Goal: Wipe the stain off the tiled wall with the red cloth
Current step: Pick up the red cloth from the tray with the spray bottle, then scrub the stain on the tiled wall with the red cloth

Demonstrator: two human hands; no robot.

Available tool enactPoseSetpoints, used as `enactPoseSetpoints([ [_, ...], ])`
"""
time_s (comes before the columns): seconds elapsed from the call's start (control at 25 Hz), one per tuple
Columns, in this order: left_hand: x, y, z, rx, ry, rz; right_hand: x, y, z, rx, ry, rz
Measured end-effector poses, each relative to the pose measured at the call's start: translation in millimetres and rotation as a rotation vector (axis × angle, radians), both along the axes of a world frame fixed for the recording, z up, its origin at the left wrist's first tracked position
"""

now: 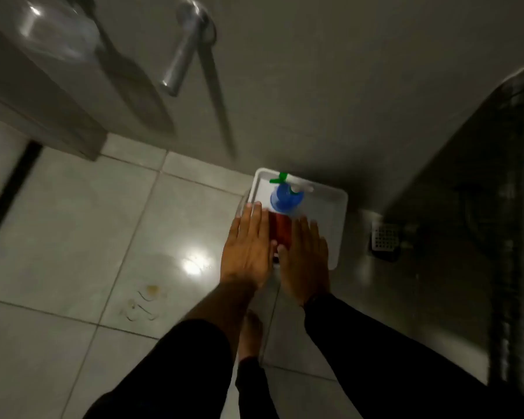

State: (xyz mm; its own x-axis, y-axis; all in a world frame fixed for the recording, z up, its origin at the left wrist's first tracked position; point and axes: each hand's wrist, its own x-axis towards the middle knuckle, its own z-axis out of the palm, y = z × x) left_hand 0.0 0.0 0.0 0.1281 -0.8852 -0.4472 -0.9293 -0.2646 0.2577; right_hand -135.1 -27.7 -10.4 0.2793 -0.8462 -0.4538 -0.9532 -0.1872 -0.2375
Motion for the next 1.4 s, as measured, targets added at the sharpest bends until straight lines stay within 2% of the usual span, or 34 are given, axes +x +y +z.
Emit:
enactPoseSetpoints([
  [0.12,-11.4,-32.9,-56.5,0.070,0.039,0.079,0.3,-30.0,-61.8,0.095,-0.019,-0.106],
  [0.24,-28.9,-64.1,-93.5,0.173,0.089,0.223,2.8,-59.8,-104.6,0.260,-0.069,-0.446],
  [0.36,-37.6,-86.4,-108.5,0.309,0.146,0.474,4.9,-77.2,-132.9,0.385,-0.259,-0.695],
  [0.48,-31.8,-99.5,-114.3,0.345,0.318,0.692,3.1,-82.9,-146.7,0.438,-0.443,-0.898],
  [0.56,-27.1,-100.5,-113.4,0.318,0.446,0.731,-2.1,-84.1,-145.9,0.437,-0.532,-0.935],
  [0.72,-16.3,-78.9,-94.1,0.069,0.598,0.890,-6.8,-76.1,-111.6,0.464,-0.764,-0.989],
  [0.8,-7.7,-53.3,-78.0,-0.007,0.860,1.059,-5.0,-63.6,-82.8,0.458,-0.823,-0.902],
  [0.88,9.0,-13.5,-61.7,-0.065,1.124,1.152,-2.3,-42.9,-61.0,0.605,-0.907,-0.788],
  [0.96,29.1,34.3,-50.0,-0.080,1.248,1.152,10.3,-13.1,-44.1,0.939,-0.999,-0.713],
  [1.04,45.1,85.2,-47.1,-0.066,1.243,1.168,35.3,24.9,-38.4,1.261,-1.057,-0.649],
  [1.12,55.8,129.0,-53.6,-0.137,1.066,1.196,62.3,61.4,-45.0,1.383,-1.019,-0.643],
  [1.24,79.3,209.6,-97.2,-0.279,0.591,1.365,116.9,121.6,-82.0,1.301,-0.774,-0.633],
  [1.32,90.6,266.9,-145.5,-0.277,0.477,1.545,152.3,155.4,-125.3,1.212,-0.649,-0.606],
  [1.4,97.9,319.7,-201.4,-0.152,0.389,1.645,183.5,177.0,-172.2,1.080,-0.567,-0.503],
])
